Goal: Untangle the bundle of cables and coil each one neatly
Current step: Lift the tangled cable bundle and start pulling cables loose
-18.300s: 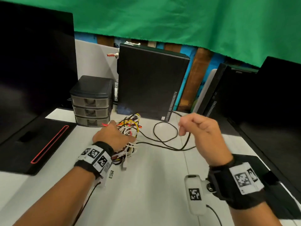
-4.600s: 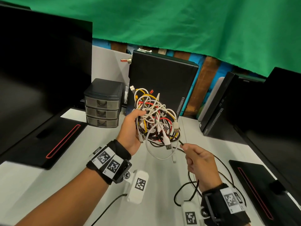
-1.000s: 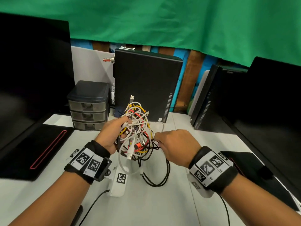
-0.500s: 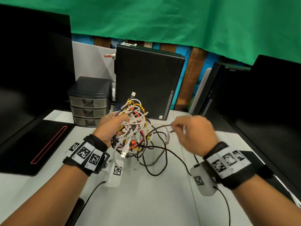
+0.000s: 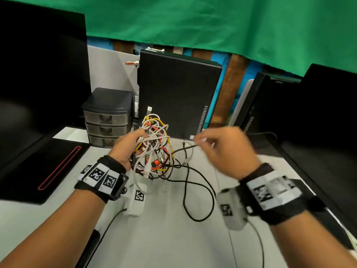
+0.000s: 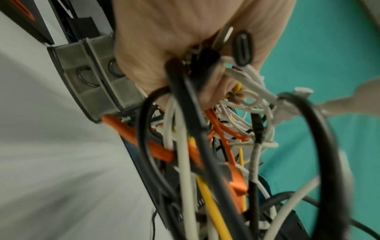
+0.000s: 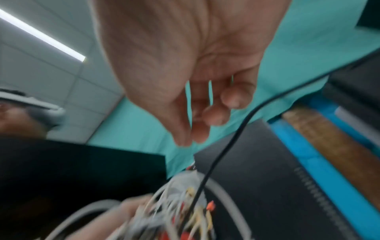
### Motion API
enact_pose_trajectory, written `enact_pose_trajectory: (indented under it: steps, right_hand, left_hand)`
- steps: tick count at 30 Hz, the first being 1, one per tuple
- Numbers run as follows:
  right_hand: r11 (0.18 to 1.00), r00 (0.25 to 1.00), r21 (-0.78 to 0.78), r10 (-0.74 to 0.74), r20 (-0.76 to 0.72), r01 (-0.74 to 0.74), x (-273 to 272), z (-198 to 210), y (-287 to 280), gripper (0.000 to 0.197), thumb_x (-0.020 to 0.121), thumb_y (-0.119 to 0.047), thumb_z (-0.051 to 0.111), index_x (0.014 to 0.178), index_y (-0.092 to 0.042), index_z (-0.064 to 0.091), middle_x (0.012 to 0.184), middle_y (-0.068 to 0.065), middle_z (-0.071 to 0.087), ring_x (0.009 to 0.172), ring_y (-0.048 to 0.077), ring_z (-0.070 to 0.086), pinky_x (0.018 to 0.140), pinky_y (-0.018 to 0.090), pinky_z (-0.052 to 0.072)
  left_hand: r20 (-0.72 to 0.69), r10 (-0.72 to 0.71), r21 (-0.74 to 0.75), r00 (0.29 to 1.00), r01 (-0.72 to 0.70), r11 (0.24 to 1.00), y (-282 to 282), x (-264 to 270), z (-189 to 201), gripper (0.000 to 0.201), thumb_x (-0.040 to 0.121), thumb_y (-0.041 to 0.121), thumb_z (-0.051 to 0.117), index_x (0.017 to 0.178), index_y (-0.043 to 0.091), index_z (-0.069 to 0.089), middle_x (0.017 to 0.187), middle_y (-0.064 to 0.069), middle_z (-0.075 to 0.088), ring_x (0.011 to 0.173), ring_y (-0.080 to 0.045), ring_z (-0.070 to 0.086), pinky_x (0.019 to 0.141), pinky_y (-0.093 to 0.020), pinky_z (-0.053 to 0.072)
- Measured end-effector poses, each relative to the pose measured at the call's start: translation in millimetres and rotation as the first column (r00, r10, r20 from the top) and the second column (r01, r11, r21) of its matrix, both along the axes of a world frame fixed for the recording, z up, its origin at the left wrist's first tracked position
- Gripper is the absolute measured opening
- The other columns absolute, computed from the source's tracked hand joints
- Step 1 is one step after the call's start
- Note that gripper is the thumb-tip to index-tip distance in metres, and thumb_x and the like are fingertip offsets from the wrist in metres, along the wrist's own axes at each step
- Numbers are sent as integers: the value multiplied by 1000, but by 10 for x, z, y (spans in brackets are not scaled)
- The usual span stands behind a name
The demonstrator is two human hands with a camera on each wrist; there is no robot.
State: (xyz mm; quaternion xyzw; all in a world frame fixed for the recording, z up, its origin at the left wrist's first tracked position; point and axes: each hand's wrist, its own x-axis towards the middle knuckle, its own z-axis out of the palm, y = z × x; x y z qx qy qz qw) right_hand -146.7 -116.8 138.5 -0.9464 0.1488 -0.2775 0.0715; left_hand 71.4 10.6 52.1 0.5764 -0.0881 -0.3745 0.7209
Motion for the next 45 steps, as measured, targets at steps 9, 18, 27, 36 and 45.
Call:
enact_pose_trajectory:
  steps: [9, 18, 27, 36, 45]
  right_hand:
    - [968, 890, -251, -127, -438, 15, 229, -381, 160, 22, 101, -26, 44, 110, -24, 64, 97, 3, 70, 89, 29, 65, 71, 32, 43]
    - [853, 781, 242, -520, 346, 462, -442, 143, -944, 17, 92, -27, 62, 94, -14, 73, 68, 0, 61, 72, 25, 62, 70, 34, 51]
    - [731, 740, 372, -655, 150, 572, -280, -283, -793, 26, 93, -25, 65, 117, -16, 67, 81, 5, 67, 81, 27, 63, 78, 32, 50]
    - [990, 845, -119, 4, 535, 71, -26, -553, 170, 52, 90, -25, 64, 135, -13, 43, 101, 3, 68, 75, 10, 63, 60, 21, 52]
    - [939, 946, -330, 189, 263, -96, 93, -444, 291, 8, 90, -18, 69, 94, -13, 73, 73, -2, 65, 66, 17, 59, 60, 27, 47]
  left_hand:
    - [103, -87, 15, 991, 86, 996, 2, -225, 126, 9, 81, 15, 63, 88, 10, 60, 58, -3, 50, 36, -11, 35, 52, -26, 29]
    - [50, -88, -118, 995, 94, 989, 109, 12, 158, 42, 86, 26, 60, 118, 0, 67, 107, -21, 70, 93, -32, 69, 89, -51, 57]
    - [37, -46, -198, 998, 53, 979, 31, -43, 141, 27, 88, 14, 52, 66, 11, 66, 59, -3, 62, 46, -14, 57, 58, -24, 55]
    - [-32, 26, -204, 999, -32, 978, 57, -110, 153, 13, 84, 20, 55, 72, 18, 59, 66, -1, 54, 52, -14, 46, 61, -30, 41]
    - [-17, 34, -100, 999, -35, 994, 34, -126, 134, 54, 68, 28, 70, 116, 4, 68, 100, -22, 72, 71, -23, 66, 75, -42, 62]
